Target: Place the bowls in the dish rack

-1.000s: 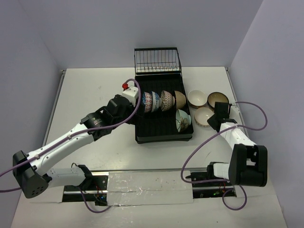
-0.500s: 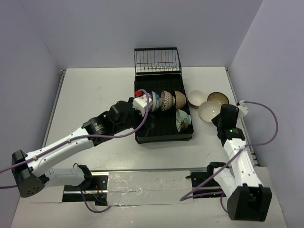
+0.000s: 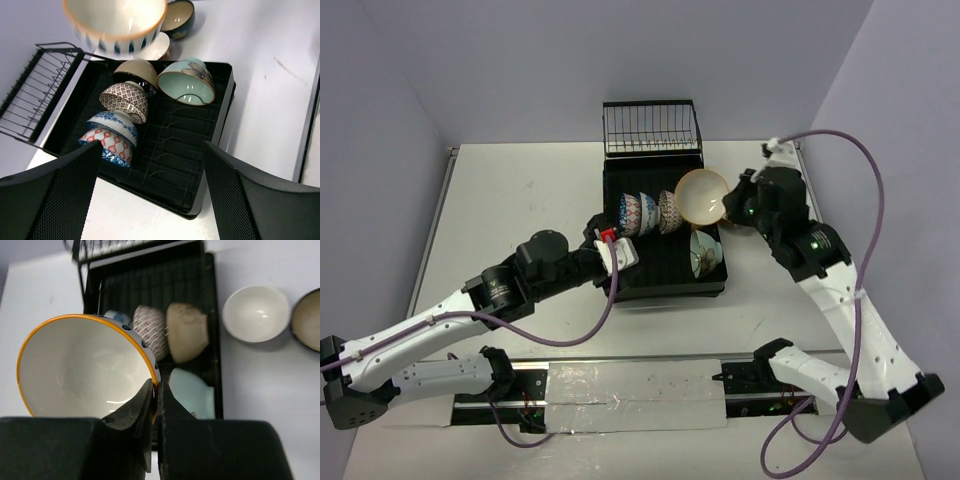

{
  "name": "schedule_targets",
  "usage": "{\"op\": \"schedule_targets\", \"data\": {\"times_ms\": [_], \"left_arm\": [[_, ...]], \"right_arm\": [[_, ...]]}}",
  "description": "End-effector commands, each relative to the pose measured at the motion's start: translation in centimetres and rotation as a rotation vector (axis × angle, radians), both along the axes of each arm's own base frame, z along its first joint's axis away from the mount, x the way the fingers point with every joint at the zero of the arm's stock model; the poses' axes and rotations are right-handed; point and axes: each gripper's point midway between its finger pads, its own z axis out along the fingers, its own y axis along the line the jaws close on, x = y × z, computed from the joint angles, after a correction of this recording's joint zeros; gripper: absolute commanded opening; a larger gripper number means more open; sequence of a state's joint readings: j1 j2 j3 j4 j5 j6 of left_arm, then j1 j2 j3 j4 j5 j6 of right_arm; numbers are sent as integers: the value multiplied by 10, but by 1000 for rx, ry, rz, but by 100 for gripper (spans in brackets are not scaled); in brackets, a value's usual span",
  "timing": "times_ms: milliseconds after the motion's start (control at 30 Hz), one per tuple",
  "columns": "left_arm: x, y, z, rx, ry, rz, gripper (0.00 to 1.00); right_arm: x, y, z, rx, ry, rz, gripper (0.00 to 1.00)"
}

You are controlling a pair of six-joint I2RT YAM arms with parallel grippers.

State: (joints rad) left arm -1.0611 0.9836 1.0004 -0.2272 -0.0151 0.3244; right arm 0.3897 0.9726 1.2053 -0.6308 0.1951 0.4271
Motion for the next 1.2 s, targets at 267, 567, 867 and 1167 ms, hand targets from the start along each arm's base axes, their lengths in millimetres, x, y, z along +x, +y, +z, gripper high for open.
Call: {"op": "schedule_targets", "data": {"times_ms": [267,567,867,1167], "left_arm": [[-20,3,-4,158,-253,-148,80],[-50,2,-58,359,-177,-377,63],[-28,-1,-64,426,-116,-283,50],[-8,7,-56,444,-97,-214,56]], "right_arm": [[-13,102,-32,-145,233,332,0],[-16,132,-38,-268,266,408,0],[-23,138,-50,-442,253,422,0],[-27,137,-58,-485,248,429,0]]}}
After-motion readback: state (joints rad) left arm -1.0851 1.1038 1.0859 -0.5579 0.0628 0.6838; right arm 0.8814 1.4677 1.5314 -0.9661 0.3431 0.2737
